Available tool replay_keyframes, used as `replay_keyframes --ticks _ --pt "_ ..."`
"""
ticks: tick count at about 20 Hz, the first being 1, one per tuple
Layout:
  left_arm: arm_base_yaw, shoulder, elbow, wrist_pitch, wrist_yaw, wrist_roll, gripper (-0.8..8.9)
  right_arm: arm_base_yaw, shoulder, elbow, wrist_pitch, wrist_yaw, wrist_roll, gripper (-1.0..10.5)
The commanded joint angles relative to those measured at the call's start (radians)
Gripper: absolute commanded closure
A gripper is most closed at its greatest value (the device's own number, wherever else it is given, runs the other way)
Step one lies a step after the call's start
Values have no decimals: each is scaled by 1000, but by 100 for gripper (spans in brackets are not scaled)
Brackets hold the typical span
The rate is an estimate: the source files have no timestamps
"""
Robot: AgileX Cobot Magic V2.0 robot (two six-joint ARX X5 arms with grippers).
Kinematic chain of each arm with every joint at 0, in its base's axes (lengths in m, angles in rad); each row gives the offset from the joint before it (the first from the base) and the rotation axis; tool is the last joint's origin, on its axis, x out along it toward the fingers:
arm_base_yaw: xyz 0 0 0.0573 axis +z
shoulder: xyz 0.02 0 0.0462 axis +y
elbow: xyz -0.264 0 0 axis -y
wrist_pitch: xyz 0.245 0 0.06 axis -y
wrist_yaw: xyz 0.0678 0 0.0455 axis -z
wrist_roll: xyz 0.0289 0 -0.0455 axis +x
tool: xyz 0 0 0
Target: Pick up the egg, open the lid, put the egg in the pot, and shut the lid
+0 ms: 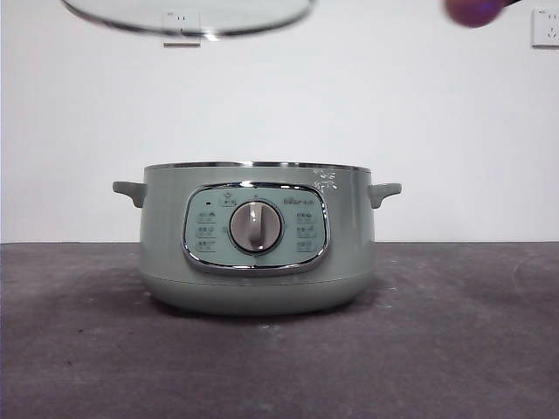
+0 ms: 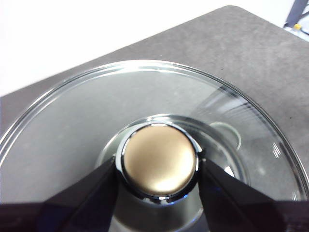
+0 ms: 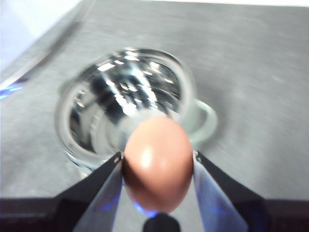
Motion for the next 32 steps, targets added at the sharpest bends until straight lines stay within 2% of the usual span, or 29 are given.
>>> replay_keyframes --ticks 1,4,5,9,11,13,19,26,27,29,30,32 --pt "3 -103 21 -46 -11 23 822 65 109 47 66 1 18 960" --pt "3 -204 21 -137 -40 23 822 158 305 158 123 13 7 960" --pt "3 -238 21 -164 -55 23 822 190 388 216 129 43 -2 960" --pt "2 -328 21 -240 -63 19 822 258 683 443 127 92 -71 960" --pt "2 -349 21 -261 -63 19 822 279 814 535 127 157 -103 960" --pt "2 -362 21 -278 -63 18 822 290 914 589 129 186 -128 960" --pt "2 -365 21 -296 -62 18 822 307 1074 599 146 242 -152 960" --pt "2 -365 21 -296 -62 19 822 314 1108 599 79 239 -174 957" --pt "2 -365 21 -296 -62 19 822 314 1107 599 71 239 -174 890" --pt "2 -361 21 -295 -61 19 822 314 1095 601 71 240 -173 568" --pt "2 -356 21 -294 -61 19 822 313 1073 601 79 241 -172 493" --pt "2 -343 21 -291 -61 19 822 311 990 601 85 244 -168 493"
